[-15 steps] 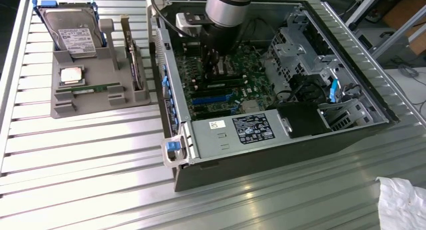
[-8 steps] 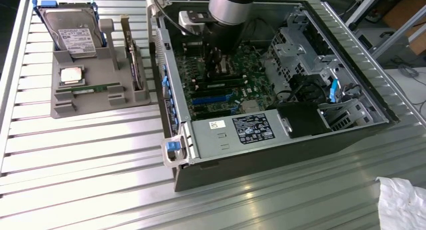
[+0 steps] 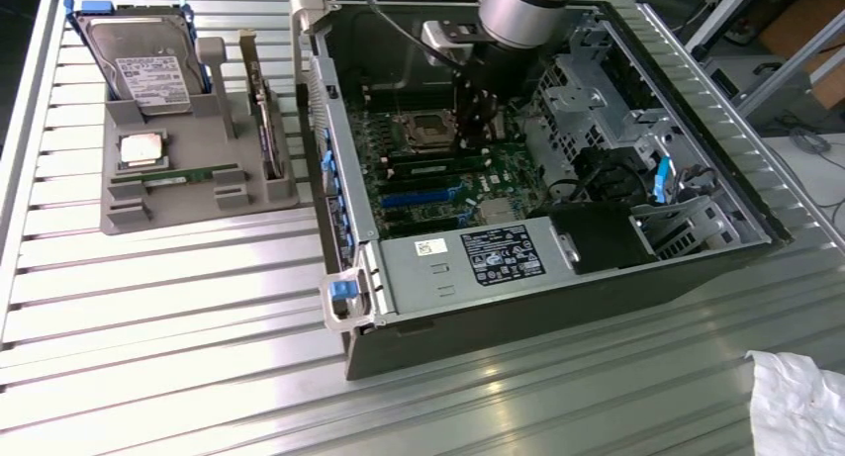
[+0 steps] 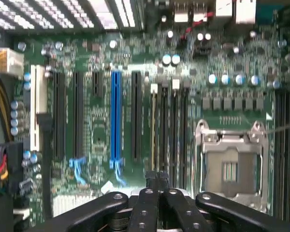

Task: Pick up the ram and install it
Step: 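Press down the ram until it locks into place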

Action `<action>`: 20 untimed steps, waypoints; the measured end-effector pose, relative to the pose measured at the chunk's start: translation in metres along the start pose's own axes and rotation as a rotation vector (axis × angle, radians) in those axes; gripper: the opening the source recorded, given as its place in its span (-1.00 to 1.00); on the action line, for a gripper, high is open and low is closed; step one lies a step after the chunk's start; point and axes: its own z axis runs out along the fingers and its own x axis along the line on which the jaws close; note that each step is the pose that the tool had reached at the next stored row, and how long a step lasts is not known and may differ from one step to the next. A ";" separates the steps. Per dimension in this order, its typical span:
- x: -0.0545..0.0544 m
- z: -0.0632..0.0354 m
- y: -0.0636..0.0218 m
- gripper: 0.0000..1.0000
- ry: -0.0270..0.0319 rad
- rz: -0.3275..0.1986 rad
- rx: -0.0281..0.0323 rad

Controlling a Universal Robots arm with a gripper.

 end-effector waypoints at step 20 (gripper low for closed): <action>0.001 -0.0157 -0.0784 -0.79 0.0007 0.000 -0.0022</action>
